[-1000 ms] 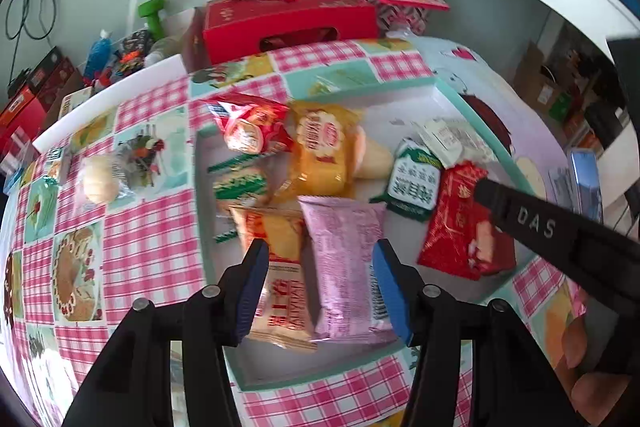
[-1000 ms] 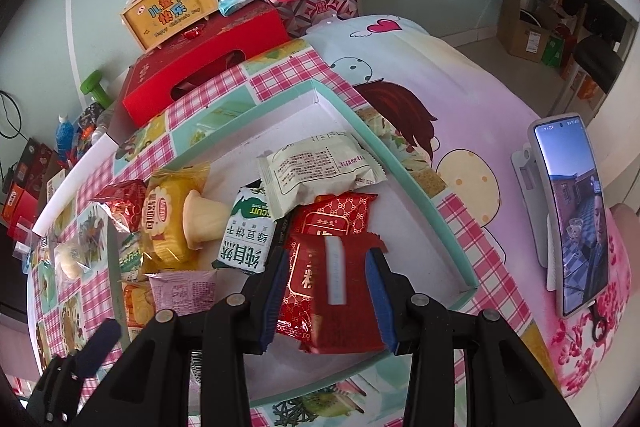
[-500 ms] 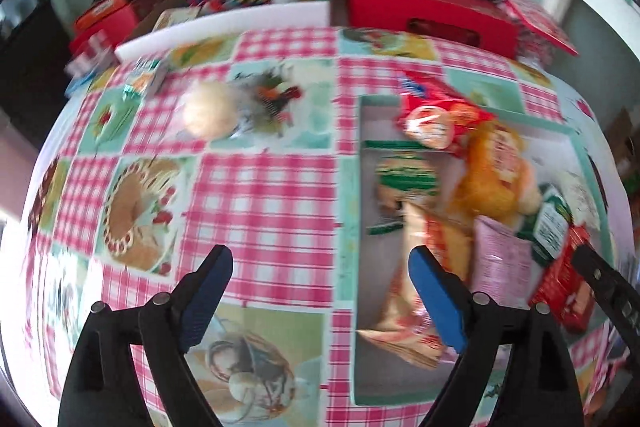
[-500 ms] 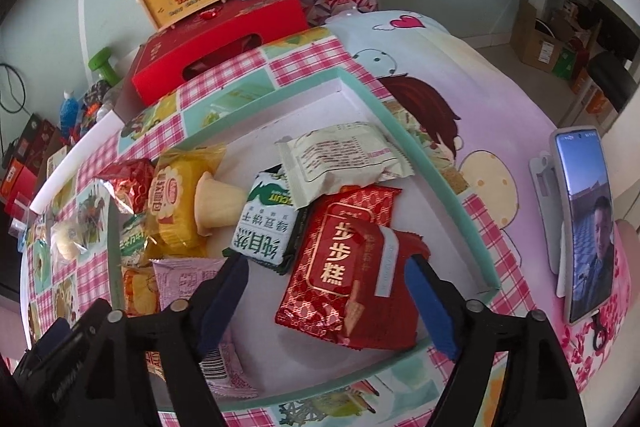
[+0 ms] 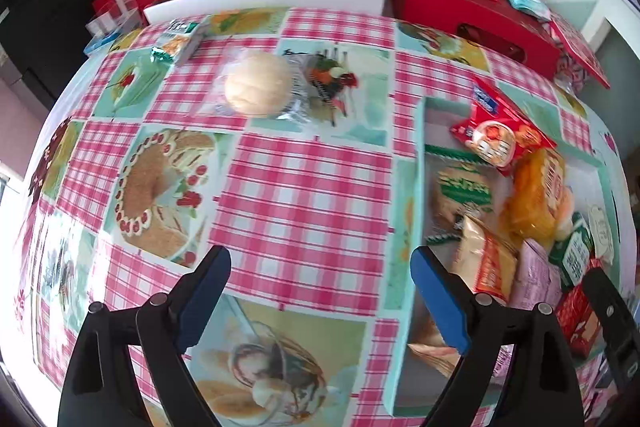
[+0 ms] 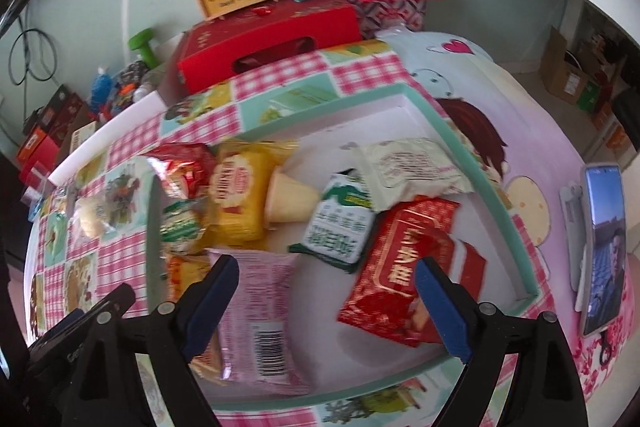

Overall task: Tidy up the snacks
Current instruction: 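Move both tools back toward the biscuit packet and the wrapped bun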

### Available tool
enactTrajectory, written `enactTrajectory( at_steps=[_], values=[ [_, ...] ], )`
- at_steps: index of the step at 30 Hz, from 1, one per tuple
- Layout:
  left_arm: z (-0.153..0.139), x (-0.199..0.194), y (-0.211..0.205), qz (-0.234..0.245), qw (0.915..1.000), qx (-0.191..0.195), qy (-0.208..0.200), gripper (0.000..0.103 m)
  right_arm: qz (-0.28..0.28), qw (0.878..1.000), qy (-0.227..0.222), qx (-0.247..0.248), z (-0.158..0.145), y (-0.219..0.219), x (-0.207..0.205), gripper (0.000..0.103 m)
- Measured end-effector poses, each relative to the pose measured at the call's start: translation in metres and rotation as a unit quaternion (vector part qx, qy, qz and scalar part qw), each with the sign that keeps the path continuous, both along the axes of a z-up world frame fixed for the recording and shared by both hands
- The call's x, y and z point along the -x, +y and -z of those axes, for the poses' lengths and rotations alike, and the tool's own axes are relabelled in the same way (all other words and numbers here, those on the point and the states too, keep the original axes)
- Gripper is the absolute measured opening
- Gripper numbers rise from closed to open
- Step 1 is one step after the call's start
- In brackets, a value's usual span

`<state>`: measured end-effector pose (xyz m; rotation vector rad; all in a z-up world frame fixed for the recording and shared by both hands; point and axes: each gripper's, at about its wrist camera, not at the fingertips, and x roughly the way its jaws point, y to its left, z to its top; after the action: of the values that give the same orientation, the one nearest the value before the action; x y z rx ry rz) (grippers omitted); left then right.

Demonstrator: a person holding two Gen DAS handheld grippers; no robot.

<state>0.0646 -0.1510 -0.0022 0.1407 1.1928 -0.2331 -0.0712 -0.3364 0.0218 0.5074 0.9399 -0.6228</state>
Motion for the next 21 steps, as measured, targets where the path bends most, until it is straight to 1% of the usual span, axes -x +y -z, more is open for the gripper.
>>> enactTrajectory(
  at_steps=[4, 5, 6, 7, 8, 9, 12, 14, 19, 21],
  values=[
    [0.002, -0.008, 0.011, -0.018, 0.9998, 0.002, 0.005, 0.092, -0.013, 1.000, -0.001, 0.003, -0.001, 0.008, -0.007, 0.092],
    [0.002, -0.009, 0.014, -0.023, 0.9997, 0.002, 0.004, 0.093, -0.017, 1.000, -0.002, 0.003, 0.000, 0.010, -0.008, 0.093],
    [0.002, -0.011, 0.017, -0.027, 0.9996, 0.000, 0.002, 0.094, -0.018, 1.000, -0.002, 0.003, 0.000, 0.011, -0.009, 0.096],
    [0.002, -0.012, 0.020, -0.032, 0.9995, -0.002, -0.001, 0.098, -0.018, 1.000, -0.001, 0.004, 0.001, 0.011, -0.009, 0.103],
    [0.003, -0.014, 0.022, -0.036, 0.9994, -0.003, -0.001, 0.102, -0.017, 1.000, -0.001, 0.005, 0.001, 0.012, -0.009, 0.103],
    [0.003, -0.016, 0.025, -0.040, 0.9992, -0.002, -0.002, 0.102, -0.016, 1.000, 0.001, 0.006, 0.001, 0.012, -0.009, 0.103],
    [0.003, -0.020, 0.032, -0.049, 0.9988, 0.009, 0.003, 0.102, -0.016, 1.000, -0.001, 0.003, 0.002, 0.012, -0.009, 0.103],
    [0.002, -0.021, 0.035, -0.050, 0.9987, 0.007, 0.003, 0.102, -0.016, 1.000, 0.001, 0.003, 0.003, 0.012, -0.009, 0.103],
    [-0.001, -0.024, 0.036, -0.039, 0.9991, 0.014, 0.004, 0.102, -0.020, 1.000, -0.002, 0.009, 0.000, 0.015, -0.011, 0.103],
    [-0.005, -0.028, 0.041, -0.035, 0.9993, 0.013, -0.001, 0.102, -0.026, 1.000, -0.006, 0.014, -0.003, 0.018, -0.012, 0.103]
  ],
)
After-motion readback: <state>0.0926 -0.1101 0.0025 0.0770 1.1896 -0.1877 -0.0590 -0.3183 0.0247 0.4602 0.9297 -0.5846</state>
